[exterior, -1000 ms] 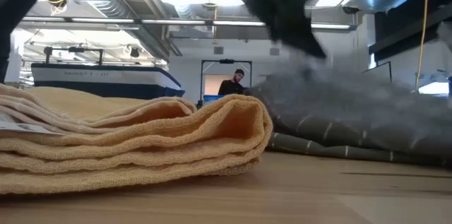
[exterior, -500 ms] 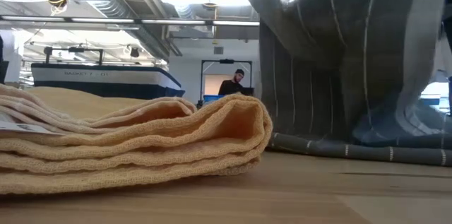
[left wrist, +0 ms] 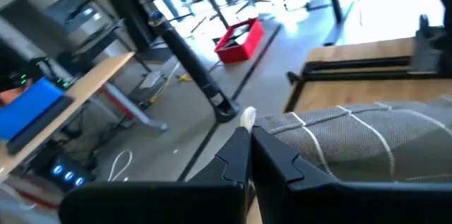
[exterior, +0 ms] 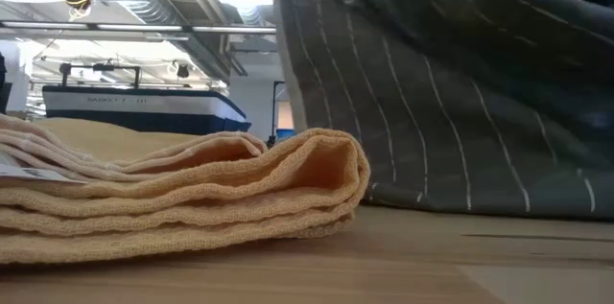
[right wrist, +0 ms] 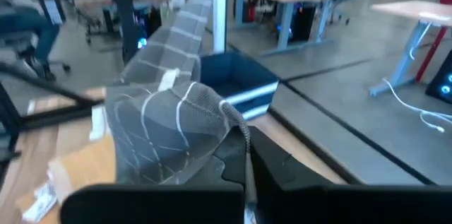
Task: Fold towel
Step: Fold the gray pattern towel
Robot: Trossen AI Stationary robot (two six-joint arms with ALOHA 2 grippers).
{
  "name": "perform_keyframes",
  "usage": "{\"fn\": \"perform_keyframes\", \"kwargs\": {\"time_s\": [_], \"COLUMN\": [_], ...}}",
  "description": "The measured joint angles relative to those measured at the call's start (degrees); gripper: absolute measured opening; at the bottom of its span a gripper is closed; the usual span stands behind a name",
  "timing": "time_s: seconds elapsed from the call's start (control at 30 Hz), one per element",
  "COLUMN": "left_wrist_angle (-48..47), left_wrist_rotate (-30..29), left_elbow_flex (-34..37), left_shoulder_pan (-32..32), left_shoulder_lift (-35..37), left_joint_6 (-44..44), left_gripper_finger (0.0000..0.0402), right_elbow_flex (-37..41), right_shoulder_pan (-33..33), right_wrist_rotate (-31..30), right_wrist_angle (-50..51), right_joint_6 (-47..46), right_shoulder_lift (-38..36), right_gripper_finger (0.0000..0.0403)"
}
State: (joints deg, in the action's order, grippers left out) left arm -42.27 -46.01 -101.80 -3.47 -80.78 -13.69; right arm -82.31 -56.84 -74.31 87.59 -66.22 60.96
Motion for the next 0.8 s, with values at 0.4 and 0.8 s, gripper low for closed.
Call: {"fn": "perform_keyframes", "kwargs": {"time_s": [0.4,0.8], "left_wrist_angle": [8.75,16.95], "left_wrist_rotate": [2.59,21.45], "left_elbow_flex": [0.02,0.03], "left_shoulder_pan": [10.79,17.8], "left_shoulder_lift": [-0.23,-0.26], "left_joint_6": [-3.42,-15.63], "left_gripper_finger": [0.0004,0.0004], "right_elbow_flex": [-2.2,-2.34], "right_shoulder_pan": [0.0,0.0], "right_wrist_rotate": [-13.19,-13.51], "right_wrist_angle": [0.07,0.03], "right_joint_6": [14.08,30.28], "right_shoulder_lift": [-15.65,-18.86], "right_gripper_finger": [0.0005,0.0005]}}
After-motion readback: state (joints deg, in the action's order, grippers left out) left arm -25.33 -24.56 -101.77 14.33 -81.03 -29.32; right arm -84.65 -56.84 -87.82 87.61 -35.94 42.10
